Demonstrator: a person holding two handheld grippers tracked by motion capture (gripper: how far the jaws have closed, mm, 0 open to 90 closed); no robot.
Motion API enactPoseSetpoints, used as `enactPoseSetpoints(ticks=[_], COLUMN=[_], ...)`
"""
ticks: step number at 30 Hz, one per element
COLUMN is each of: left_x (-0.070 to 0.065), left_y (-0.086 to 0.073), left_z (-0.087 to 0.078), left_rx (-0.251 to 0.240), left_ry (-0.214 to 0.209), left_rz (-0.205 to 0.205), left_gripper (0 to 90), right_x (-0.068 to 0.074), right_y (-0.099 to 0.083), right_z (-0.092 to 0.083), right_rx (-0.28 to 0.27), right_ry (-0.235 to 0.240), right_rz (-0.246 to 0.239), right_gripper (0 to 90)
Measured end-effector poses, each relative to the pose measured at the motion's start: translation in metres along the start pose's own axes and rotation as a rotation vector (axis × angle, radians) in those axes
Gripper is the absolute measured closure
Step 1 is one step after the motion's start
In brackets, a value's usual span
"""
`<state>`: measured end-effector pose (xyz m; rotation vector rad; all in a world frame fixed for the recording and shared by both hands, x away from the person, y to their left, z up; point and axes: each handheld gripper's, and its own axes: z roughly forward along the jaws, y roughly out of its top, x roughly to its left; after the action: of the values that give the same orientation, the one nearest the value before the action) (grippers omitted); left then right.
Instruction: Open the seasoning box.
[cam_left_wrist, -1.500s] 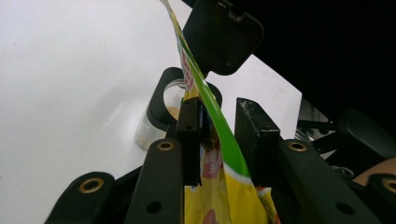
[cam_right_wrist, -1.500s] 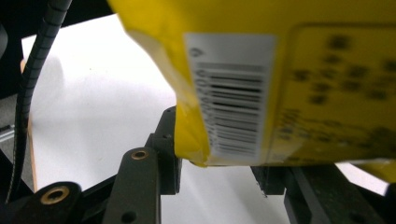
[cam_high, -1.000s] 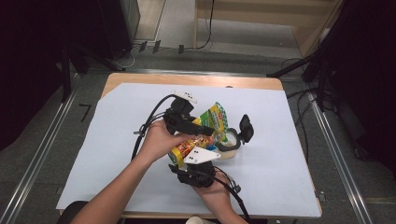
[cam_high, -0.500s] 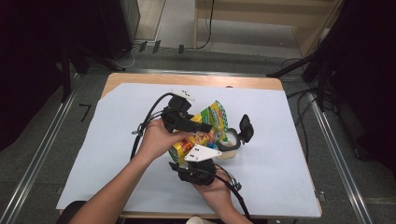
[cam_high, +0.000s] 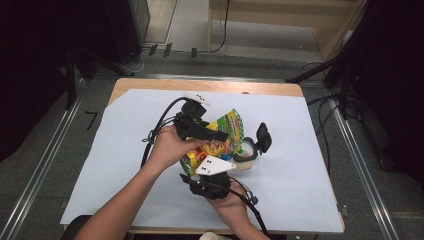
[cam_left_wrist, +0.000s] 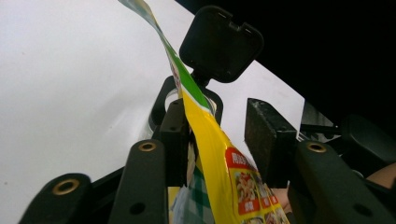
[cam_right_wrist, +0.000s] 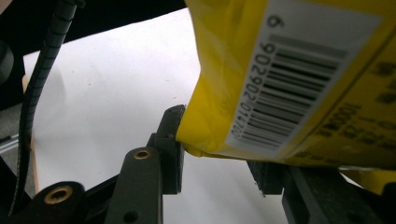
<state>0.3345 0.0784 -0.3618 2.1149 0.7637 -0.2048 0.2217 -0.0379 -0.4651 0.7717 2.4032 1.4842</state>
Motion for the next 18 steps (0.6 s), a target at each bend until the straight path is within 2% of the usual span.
enactPoseSetpoints(ticks=[6,8,10,13,16,18], left_x=[-0.0032,-0.0045,-0.0063,-0.0074,-0.0065,-0.0045], left_y=[0.0009,0.0007,0.0002,0.0001,0.0002,0.0008], left_z=[-0.0008,-0.0012,-0.0016,-0.0015,-0.0017,-0.0029], left_rx=[0.013,0.011,0.007,0.006,0.013,0.017], left_ry=[0.019,0.022,0.027,0.036,0.031,0.028], left_rz=[0.001,0.010,0.039,0.036,0.015,-0.030], left_gripper=[60.9,61.1,62.2,64.4,64.7,64.7], right_x=[0.0005,0.0008,0.0009,0.0008,0.0015,0.0030], right_y=[0.0010,0.0013,0.0014,0.0015,0.0021,0.0025], right_z=[0.0000,-0.0004,-0.0006,-0.0007,-0.0008,-0.0011], right_rx=[-0.004,-0.002,0.001,0.003,0.002,0.002], right_ry=[-0.001,-0.003,-0.006,-0.006,-0.003,-0.006], right_rz=[0.013,0.012,0.012,0.014,0.011,0.001], right_gripper=[61.8,61.8,61.8,61.8,61.9,62.0])
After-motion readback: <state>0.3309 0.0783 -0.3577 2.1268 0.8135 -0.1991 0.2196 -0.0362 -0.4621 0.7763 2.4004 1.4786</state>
